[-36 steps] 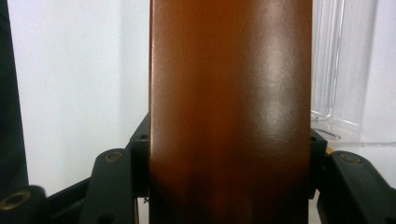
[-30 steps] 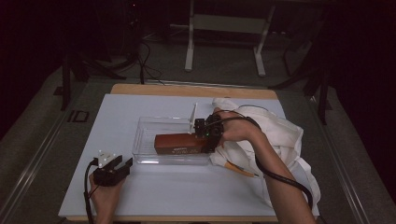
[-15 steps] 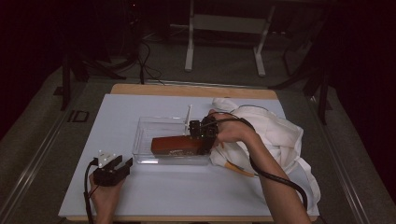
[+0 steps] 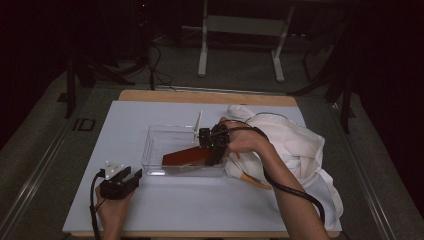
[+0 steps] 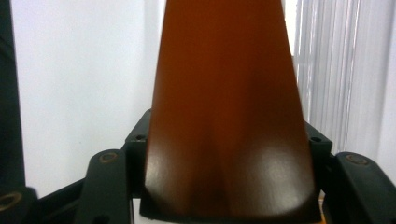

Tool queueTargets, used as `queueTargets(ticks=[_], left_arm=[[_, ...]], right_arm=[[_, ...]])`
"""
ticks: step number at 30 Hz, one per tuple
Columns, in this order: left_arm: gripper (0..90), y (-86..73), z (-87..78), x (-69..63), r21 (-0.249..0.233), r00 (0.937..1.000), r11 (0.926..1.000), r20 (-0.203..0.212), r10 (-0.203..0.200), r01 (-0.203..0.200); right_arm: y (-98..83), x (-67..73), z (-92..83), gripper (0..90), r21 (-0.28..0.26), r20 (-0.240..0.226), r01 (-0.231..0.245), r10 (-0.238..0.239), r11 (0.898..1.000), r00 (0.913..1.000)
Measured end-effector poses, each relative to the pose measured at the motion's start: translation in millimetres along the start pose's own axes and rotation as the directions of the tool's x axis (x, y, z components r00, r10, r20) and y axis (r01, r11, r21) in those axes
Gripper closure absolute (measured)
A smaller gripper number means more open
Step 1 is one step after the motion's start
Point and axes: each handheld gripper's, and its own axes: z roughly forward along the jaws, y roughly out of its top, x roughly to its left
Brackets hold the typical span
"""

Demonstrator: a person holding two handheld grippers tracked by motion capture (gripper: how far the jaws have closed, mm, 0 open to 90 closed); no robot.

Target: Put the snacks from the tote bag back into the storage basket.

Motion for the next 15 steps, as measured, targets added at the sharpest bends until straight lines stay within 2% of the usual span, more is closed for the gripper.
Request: queueTargets(ticks=[1, 7, 15], left_arm=[[53.4, 0.0, 0.0, 0.0, 0.0, 1.0, 1.0, 0.0, 0.0, 0.0], [53.4, 0.0, 0.0, 0.0, 0.001, 1.0, 1.0, 0.001, 0.001, -0.001], [53.2, 0.0, 0.1, 0.2, 0.002, 1.0, 1.0, 0.002, 0.0, 0.0]], right_arm=[[0.1, -0.1, -0.3, 40.0, -0.013, 0.001, 0.001, -0.001, 1.0, 1.0], [0.1, 0.2, 1.7, 37.1, 0.003, -0.006, -0.006, 0.006, 1.0, 1.0], [0.7, 0.5, -3.2, 35.0, -0.026, -0.013, -0.013, 0.012, 1.0, 0.9998]])
